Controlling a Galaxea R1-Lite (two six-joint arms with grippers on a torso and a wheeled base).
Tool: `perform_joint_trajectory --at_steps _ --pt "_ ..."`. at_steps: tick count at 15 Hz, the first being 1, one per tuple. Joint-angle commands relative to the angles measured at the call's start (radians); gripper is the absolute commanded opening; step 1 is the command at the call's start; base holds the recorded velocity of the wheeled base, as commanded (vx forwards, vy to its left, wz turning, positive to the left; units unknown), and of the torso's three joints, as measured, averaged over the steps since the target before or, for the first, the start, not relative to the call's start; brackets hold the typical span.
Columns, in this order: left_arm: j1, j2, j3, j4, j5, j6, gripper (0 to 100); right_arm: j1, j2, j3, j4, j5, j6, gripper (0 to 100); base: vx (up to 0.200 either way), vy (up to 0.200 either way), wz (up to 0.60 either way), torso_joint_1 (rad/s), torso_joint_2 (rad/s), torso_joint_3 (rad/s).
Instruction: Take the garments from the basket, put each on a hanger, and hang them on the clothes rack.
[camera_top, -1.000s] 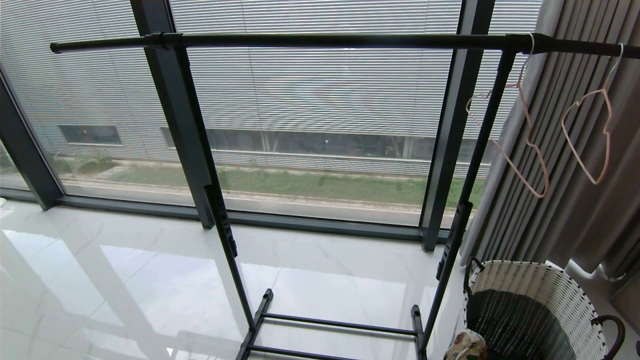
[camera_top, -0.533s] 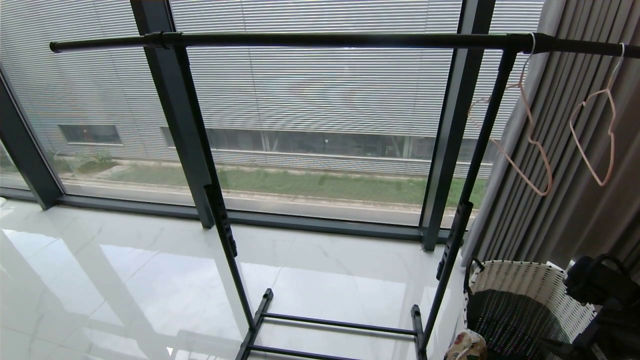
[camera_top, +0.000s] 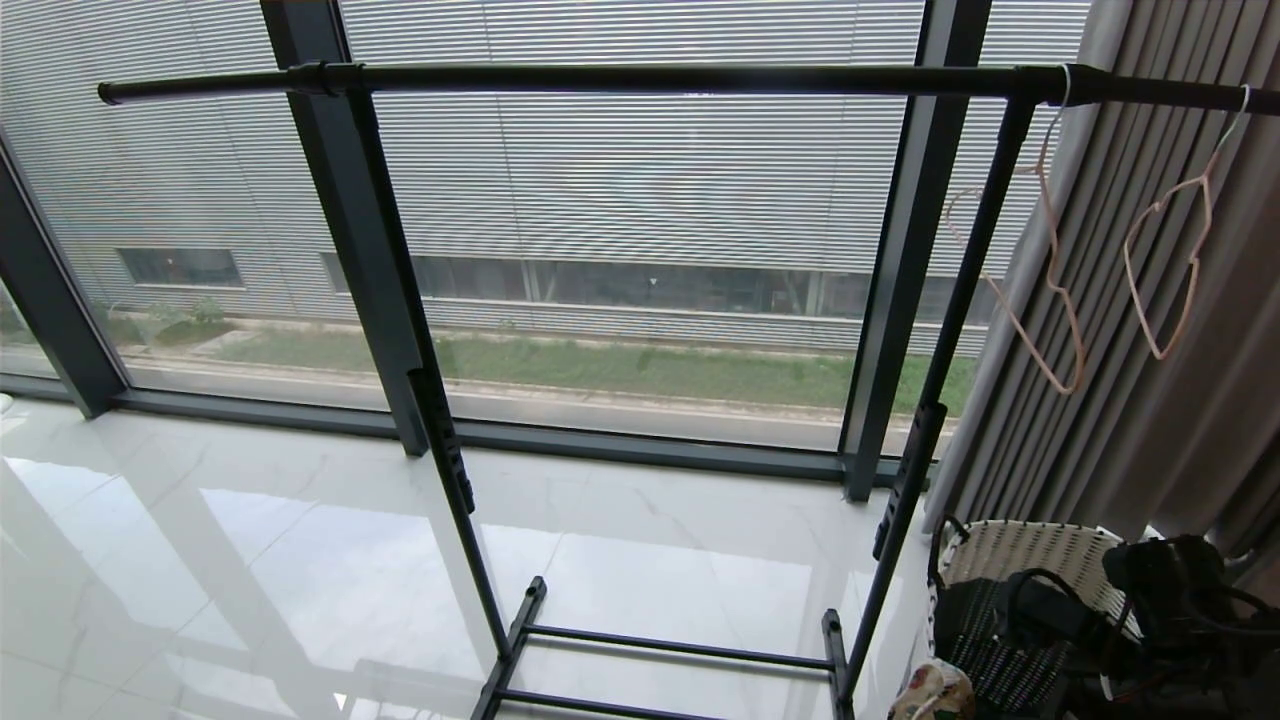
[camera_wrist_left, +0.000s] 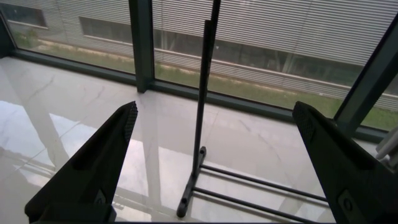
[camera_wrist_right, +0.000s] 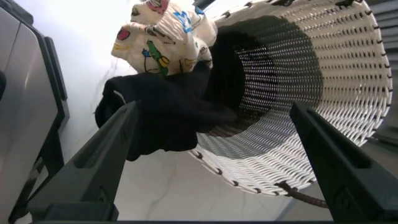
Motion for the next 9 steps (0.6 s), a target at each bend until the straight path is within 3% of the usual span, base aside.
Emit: perform_joint_trajectory --at_steps 1,7,9 --pt "0.0 0.0 0.0 0.0 0.0 0.0 100 0.001 0.125 0.058 -0.068 0.0 -0.006 100 0.0 0.0 0.0 0.0 0.0 0.0" --pt "0.0 0.0 0.0 0.0 0.0 0.0 100 0.076 0.198 0.081 -0.142 -0.011 -0.005 100 0.0 0.0 0.0 0.0 0.0 0.0" --pt "0.0 0.0 0.0 0.0 0.0 -0.002 100 0.081 0.28 0.091 -0.248 -0.071 -0.005 100 0.0 0.0 0.0 0.0 0.0 0.0"
